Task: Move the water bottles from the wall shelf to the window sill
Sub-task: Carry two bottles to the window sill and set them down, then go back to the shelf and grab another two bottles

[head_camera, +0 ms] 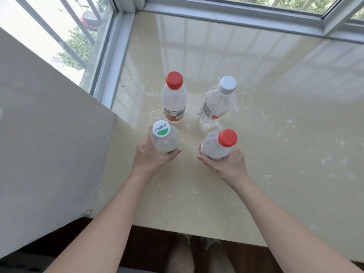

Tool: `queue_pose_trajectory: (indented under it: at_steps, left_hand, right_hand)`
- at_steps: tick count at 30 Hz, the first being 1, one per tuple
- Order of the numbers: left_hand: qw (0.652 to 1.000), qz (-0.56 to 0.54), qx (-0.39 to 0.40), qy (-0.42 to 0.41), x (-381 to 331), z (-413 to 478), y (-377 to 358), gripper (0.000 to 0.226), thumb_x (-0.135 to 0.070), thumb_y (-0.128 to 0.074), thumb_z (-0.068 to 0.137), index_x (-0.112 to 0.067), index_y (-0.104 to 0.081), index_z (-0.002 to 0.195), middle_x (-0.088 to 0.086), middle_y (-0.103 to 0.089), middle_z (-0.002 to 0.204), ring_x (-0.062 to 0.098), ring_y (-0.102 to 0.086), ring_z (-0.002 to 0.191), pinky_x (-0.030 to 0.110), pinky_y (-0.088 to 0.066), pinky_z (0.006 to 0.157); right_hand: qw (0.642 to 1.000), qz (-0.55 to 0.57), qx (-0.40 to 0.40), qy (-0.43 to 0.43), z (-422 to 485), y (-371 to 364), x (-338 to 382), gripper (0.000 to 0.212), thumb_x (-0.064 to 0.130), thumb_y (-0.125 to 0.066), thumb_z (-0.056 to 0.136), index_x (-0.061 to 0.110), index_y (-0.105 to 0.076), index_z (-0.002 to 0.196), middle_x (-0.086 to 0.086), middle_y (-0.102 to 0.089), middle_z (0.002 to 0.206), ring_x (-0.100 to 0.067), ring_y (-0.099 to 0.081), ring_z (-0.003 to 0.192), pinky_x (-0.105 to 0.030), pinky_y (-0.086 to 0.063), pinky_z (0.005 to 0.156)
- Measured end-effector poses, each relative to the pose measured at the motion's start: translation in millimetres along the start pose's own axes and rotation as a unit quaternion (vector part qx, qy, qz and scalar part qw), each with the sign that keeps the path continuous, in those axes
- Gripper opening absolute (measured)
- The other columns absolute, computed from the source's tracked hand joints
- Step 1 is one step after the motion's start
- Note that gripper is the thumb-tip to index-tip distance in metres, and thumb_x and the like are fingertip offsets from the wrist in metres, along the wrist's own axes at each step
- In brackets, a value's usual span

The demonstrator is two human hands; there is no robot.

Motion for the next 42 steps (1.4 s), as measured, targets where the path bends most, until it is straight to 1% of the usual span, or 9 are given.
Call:
queue_pose_trajectory:
  at_steps: [4, 10, 16, 20, 24, 27, 33, 37, 42]
  left_hand:
    - [1.000, -0.009, -0.003, 0.005, 3.1, -0.2, -1.8, 0.063, -0.025, -0.094, 0.057, -0.016, -0.061, 0.110, -0.022, -0.063, 0.090, -0.015, -0.057, 0.082, 0.002, -0.040, 0.073]
    - [1.000, 0.001, 0.018, 0.005, 10.0, 5.4, -4.2, 0.069, -0.033, -0.095, 0.054, -0.016, -0.062, 0.112, -0.014, -0.067, 0.096, 0.007, -0.063, 0.092, 0.020, -0.049, 0.082]
    - [0.997, 0.032, 0.058, 0.037, 12.7, 2.6, -3.0, 0.082, -0.038, -0.096, 0.049, -0.023, -0.057, 0.119, -0.023, -0.063, 0.100, 0.005, -0.060, 0.096, 0.019, -0.045, 0.079]
    - [0.980, 0.173, 0.063, 0.075, 19.0, -10.2, 12.6, 0.085, -0.034, -0.087, 0.066, -0.027, -0.040, 0.136, -0.011, -0.054, 0.124, 0.016, -0.051, 0.113, 0.030, -0.042, 0.083]
    - [0.924, 0.364, 0.070, 0.093, 7.4, -29.8, 43.8, 0.074, -0.039, -0.065, 0.086, -0.029, -0.026, 0.148, -0.003, -0.045, 0.140, 0.023, -0.047, 0.123, 0.037, -0.044, 0.087]
    - [0.907, 0.414, 0.046, 0.055, -29.1, -42.9, 69.4, 0.065, -0.038, -0.059, 0.088, -0.026, -0.034, 0.147, -0.003, -0.049, 0.139, 0.023, -0.050, 0.121, 0.037, -0.043, 0.091]
    - [0.896, 0.438, -0.062, -0.051, -128.9, -67.1, 119.4, 0.054, -0.030, -0.075, 0.074, -0.010, -0.063, 0.123, 0.012, -0.069, 0.104, 0.036, -0.061, 0.092, 0.042, -0.049, 0.071]
    - [0.886, 0.428, -0.120, -0.130, -209.6, -84.9, 131.7, 0.054, -0.036, -0.077, 0.073, -0.014, -0.063, 0.120, 0.005, -0.069, 0.105, 0.031, -0.064, 0.095, 0.043, -0.050, 0.071]
    - [0.865, 0.409, -0.169, -0.234, -302.3, -97.2, 141.7, 0.051, -0.045, -0.063, 0.077, -0.017, -0.064, 0.120, -0.002, -0.068, 0.108, 0.025, -0.063, 0.099, 0.038, -0.052, 0.077]
  right_hand:
    - [1.000, 0.002, -0.002, -0.004, -1.4, -2.5, -3.2, 0.056, 0.026, -0.096, 0.059, 0.022, -0.065, 0.105, 0.011, -0.071, 0.098, 0.000, -0.065, 0.092, -0.010, -0.046, 0.077]
    - [0.999, 0.013, 0.011, -0.027, 2.8, -11.7, -18.7, 0.059, 0.036, -0.095, 0.057, 0.024, -0.068, 0.108, 0.007, -0.073, 0.103, -0.013, -0.069, 0.099, -0.040, -0.055, 0.090]
    - [0.998, -0.024, 0.048, -0.032, 2.0, -9.1, -25.8, 0.074, 0.028, -0.094, 0.057, 0.030, -0.061, 0.123, 0.013, -0.069, 0.117, -0.007, -0.063, 0.111, -0.031, -0.051, 0.094]
    - [0.985, -0.145, 0.085, -0.029, -4.2, 7.4, -27.8, 0.075, 0.018, -0.082, 0.068, 0.028, -0.050, 0.135, 0.007, -0.059, 0.126, -0.016, -0.055, 0.118, -0.029, -0.045, 0.087]
    - [0.920, -0.377, 0.110, -0.006, -13.3, 39.1, -8.4, 0.070, 0.015, -0.063, 0.085, 0.026, -0.035, 0.149, 0.001, -0.047, 0.139, -0.023, -0.044, 0.126, -0.031, -0.039, 0.087]
    - [0.893, -0.437, 0.091, 0.057, -20.8, 66.9, 30.2, 0.064, 0.022, -0.061, 0.086, 0.025, -0.042, 0.147, 0.001, -0.051, 0.138, -0.024, -0.047, 0.126, -0.035, -0.040, 0.097]
    - [0.873, -0.460, -0.003, 0.164, -35.9, 127.6, 126.5, 0.051, 0.016, -0.071, 0.069, 0.020, -0.066, 0.120, -0.003, -0.066, 0.112, -0.031, -0.064, 0.102, -0.041, -0.049, 0.086]
    - [0.859, -0.456, -0.052, 0.226, -48.2, 154.8, 201.3, 0.049, 0.017, -0.073, 0.067, 0.019, -0.067, 0.116, -0.004, -0.067, 0.108, -0.029, -0.065, 0.100, -0.041, -0.052, 0.085]
    - [0.834, -0.444, -0.095, 0.312, -70.2, 176.1, 292.6, 0.052, 0.019, -0.080, 0.062, 0.017, -0.070, 0.113, -0.006, -0.070, 0.108, -0.029, -0.067, 0.100, -0.042, -0.054, 0.087]
Point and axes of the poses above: each hand's wrist, its own z-axis towards the middle knuckle, its own y-axis out of the back of the hand, x = y × z, the point moved 5 cm from there along z, towards the middle knuckle
